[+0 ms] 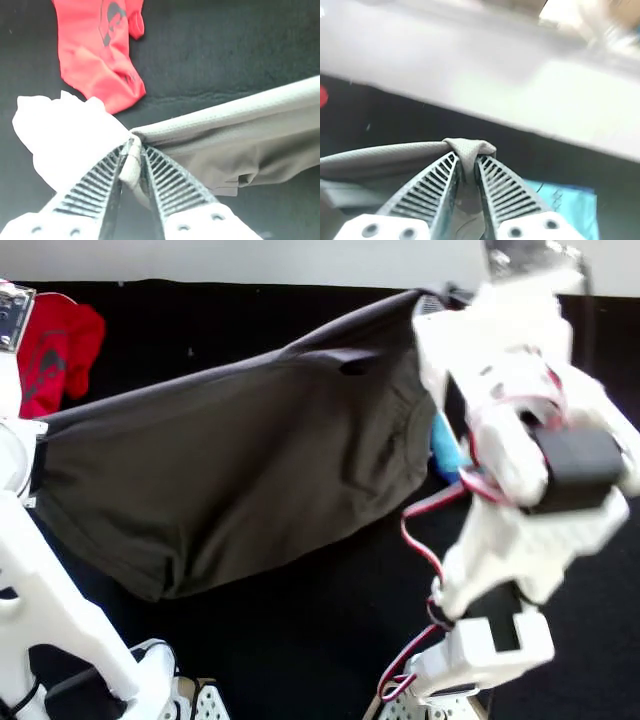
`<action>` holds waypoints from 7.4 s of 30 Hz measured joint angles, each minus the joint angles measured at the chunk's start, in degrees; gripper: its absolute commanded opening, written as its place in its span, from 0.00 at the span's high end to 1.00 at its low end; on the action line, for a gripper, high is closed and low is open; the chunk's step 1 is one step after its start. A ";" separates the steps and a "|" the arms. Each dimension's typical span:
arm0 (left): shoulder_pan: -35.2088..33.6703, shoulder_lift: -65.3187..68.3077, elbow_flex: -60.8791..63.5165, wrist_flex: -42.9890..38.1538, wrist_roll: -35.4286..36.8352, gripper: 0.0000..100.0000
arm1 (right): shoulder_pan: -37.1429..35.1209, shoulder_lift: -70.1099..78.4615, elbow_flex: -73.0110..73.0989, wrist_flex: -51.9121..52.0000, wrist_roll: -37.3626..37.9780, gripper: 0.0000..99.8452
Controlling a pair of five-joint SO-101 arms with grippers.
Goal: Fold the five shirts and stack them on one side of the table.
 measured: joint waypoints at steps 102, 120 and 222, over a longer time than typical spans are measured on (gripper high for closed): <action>-17.41 15.38 49.58 -27.87 -2.99 0.99 | -33.41 47.47 31.12 -2.73 -7.47 0.99; -4.57 15.38 49.58 -17.76 -3.08 0.99 | -9.85 37.36 35.87 -0.26 -6.59 0.86; -1.76 15.38 54.51 -18.64 -4.48 0.99 | -37.45 40.00 34.81 -0.26 -0.88 0.87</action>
